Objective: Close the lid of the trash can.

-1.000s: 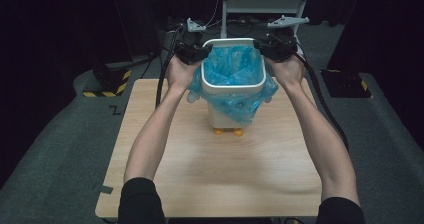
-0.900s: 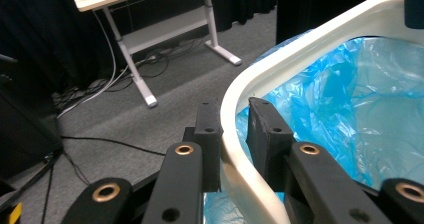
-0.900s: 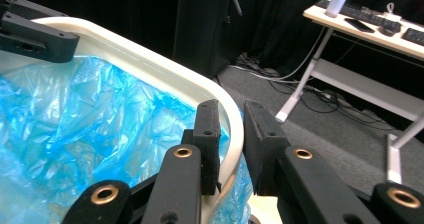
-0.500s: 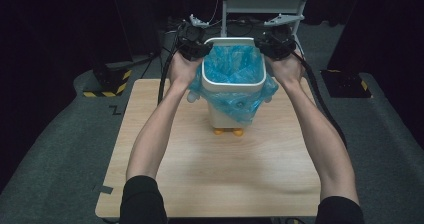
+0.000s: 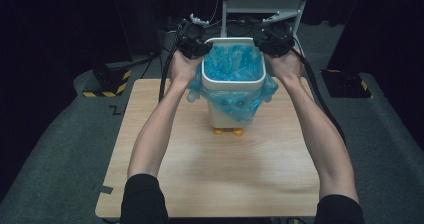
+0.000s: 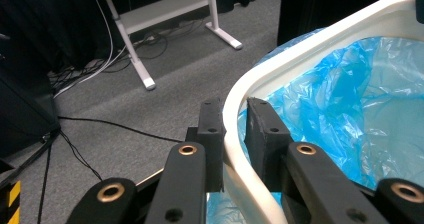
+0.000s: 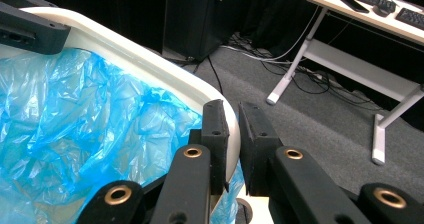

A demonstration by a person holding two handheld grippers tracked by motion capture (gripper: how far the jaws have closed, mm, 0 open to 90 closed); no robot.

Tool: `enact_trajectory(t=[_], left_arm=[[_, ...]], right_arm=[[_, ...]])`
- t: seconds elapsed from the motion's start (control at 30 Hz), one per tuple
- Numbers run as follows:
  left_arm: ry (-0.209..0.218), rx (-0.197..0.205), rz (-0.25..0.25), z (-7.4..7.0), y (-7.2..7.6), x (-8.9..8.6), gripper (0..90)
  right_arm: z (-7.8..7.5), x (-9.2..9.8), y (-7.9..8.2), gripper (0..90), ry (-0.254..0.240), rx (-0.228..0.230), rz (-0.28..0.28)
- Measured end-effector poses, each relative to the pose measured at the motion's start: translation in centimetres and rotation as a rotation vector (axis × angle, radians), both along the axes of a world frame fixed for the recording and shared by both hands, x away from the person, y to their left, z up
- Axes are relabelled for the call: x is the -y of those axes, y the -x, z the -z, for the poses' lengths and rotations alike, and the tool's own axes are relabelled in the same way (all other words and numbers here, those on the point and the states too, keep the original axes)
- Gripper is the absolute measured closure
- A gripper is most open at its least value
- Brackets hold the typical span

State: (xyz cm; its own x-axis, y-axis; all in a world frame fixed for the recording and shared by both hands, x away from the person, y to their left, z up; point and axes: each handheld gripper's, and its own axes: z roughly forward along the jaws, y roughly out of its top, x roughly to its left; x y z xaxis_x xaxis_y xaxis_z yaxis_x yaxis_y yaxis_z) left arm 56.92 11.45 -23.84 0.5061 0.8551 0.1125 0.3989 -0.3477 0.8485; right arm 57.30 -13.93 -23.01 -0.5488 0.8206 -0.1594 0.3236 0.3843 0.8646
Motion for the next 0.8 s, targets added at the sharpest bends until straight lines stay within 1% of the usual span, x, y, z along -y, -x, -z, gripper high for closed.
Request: enact_trajectory(t=[0.23, 0.33, 0.47, 0.6, 0.67, 0.73, 0.8], left_arm=[[-0.001, -0.010, -0.012, 0.02, -0.33, 0.07, 78.0], [-0.013, -0.009, -0.018, -0.17, -0.26, 0.20, 78.4], [-0.013, -0.008, -0.013, -0.45, -0.18, 0.26, 78.5], [-0.008, -0.021, -0.013, -0.65, -0.34, 0.23, 78.6], [-0.009, -0.037, -0.013, -0.69, -0.54, 0.18, 78.6], [-0.011, -0.050, -0.015, -0.59, -0.74, 0.17, 78.7], [-0.007, -0.052, -0.018, -0.48, -0.82, 0.12, 78.6]], right_arm=[[-0.06, -0.08, -0.27, 82.5, 0.003, -0.008, 0.005], [-0.19, -0.16, -0.25, 82.7, 0.013, -0.013, 0.006], [-0.40, -0.10, -0.04, 82.8, 0.018, -0.011, 0.005], [-0.81, -0.14, -0.01, 82.8, 0.025, -0.013, 0.008], [-0.89, -0.22, -0.16, 82.8, 0.031, -0.021, 0.008], [-0.87, -0.31, -0.38, 82.8, 0.029, -0.042, 0.011], [-0.77, -0.30, -0.61, 82.8, 0.028, -0.048, 0.009]])
